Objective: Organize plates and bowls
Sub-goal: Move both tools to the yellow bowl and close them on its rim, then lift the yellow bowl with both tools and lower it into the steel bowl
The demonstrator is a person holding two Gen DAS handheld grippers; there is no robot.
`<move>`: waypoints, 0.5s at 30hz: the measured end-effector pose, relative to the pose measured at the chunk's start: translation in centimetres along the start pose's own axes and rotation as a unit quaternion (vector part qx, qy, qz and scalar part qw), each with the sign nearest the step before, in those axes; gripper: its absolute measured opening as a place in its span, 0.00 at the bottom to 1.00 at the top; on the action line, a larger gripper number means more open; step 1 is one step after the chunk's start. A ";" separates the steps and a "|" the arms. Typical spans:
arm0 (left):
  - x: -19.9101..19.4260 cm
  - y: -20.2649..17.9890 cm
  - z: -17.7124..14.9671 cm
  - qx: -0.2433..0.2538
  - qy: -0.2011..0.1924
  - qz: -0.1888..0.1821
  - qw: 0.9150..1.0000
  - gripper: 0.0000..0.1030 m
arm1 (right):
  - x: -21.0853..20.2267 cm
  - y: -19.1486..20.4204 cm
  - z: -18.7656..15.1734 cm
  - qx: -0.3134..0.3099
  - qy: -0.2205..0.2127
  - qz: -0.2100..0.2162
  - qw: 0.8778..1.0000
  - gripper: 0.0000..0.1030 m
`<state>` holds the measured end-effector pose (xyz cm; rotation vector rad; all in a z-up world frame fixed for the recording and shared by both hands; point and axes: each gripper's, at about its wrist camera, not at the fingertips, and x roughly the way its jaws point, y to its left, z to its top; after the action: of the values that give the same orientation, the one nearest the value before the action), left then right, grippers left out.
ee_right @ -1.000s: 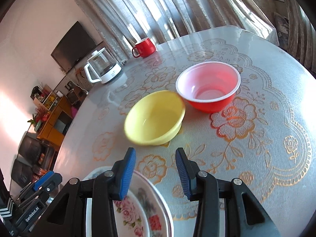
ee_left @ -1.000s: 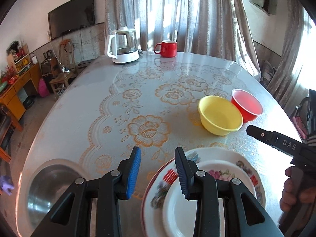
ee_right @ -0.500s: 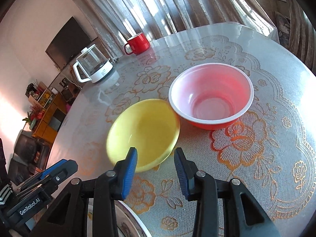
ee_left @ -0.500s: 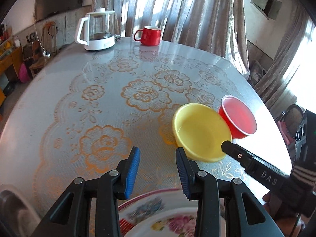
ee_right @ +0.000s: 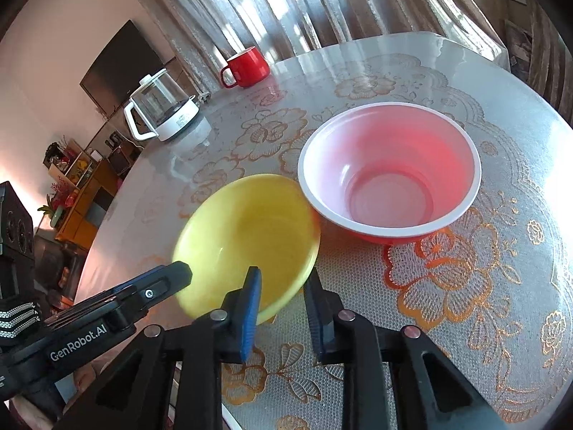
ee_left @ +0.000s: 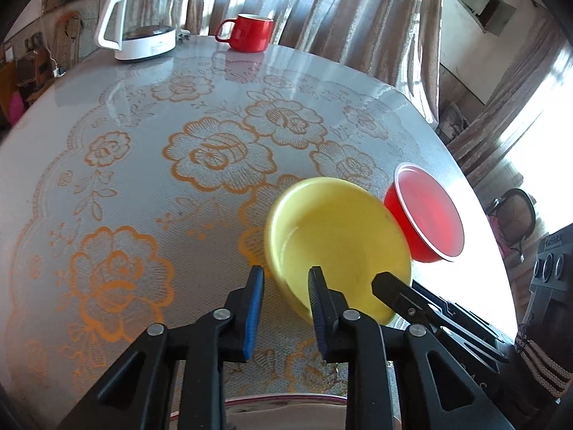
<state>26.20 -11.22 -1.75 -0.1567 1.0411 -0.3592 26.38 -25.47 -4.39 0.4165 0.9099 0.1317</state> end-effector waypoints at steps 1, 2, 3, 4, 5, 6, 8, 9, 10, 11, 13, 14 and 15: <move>-0.1 -0.1 -0.1 0.002 -0.004 -0.001 1.000 0.23 | 0.0 0.1 0.0 -0.002 0.001 0.001 1.000 0.23; -0.3 -0.1 -0.2 0.005 -0.007 -0.001 1.000 0.23 | 0.0 0.1 0.0 -0.005 0.001 -0.002 1.000 0.23; -0.4 -0.1 -0.3 0.007 -0.009 -0.003 1.000 0.23 | -0.1 0.1 -0.1 -0.006 0.001 -0.002 1.000 0.23; -0.6 0.0 -0.4 0.006 -0.010 -0.005 1.000 0.23 | -0.1 0.1 -0.1 -0.005 0.002 0.000 1.000 0.23; -0.8 0.1 -0.5 0.005 -0.009 -0.006 1.000 0.23 | 0.0 0.1 0.0 -0.004 0.003 0.002 1.000 0.22; -0.9 0.2 -0.6 0.004 -0.010 -0.006 1.000 0.23 | 0.0 0.1 0.0 -0.003 0.004 0.003 1.000 0.22; -1.4 0.3 -0.9 0.007 -0.013 -0.002 1.000 0.23 | -0.1 0.4 0.0 -0.004 0.004 0.007 1.000 0.22; -1.5 0.3 -1.0 0.007 -0.015 0.000 1.000 0.23 | -0.1 0.5 0.0 -0.005 0.005 0.009 1.000 0.22; -1.8 0.4 -1.1 0.005 -0.016 0.000 1.000 0.23 | -0.2 0.6 -0.1 -0.005 0.005 0.011 1.000 0.23; -2.0 0.6 -1.3 0.002 -0.016 0.000 1.000 0.23 | -0.2 0.8 -0.1 -0.007 0.005 0.011 1.000 0.23; -2.7 1.0 -1.5 -0.004 -0.020 -0.001 1.000 0.23 | -0.3 1.3 -0.2 -0.010 0.005 0.012 1.000 0.23; -3.1 1.1 -1.7 -0.006 -0.024 -0.001 1.000 0.23 | -0.4 1.6 -0.3 -0.013 0.006 0.013 1.000 0.23; -3.6 1.2 -1.8 -0.006 -0.029 0.000 1.000 0.23 | -0.5 1.9 -0.3 -0.015 0.005 0.014 1.000 0.23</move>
<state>23.33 -8.70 -0.11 -0.1768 0.9859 -0.3476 25.95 -23.82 -3.44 0.4006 0.9113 0.1744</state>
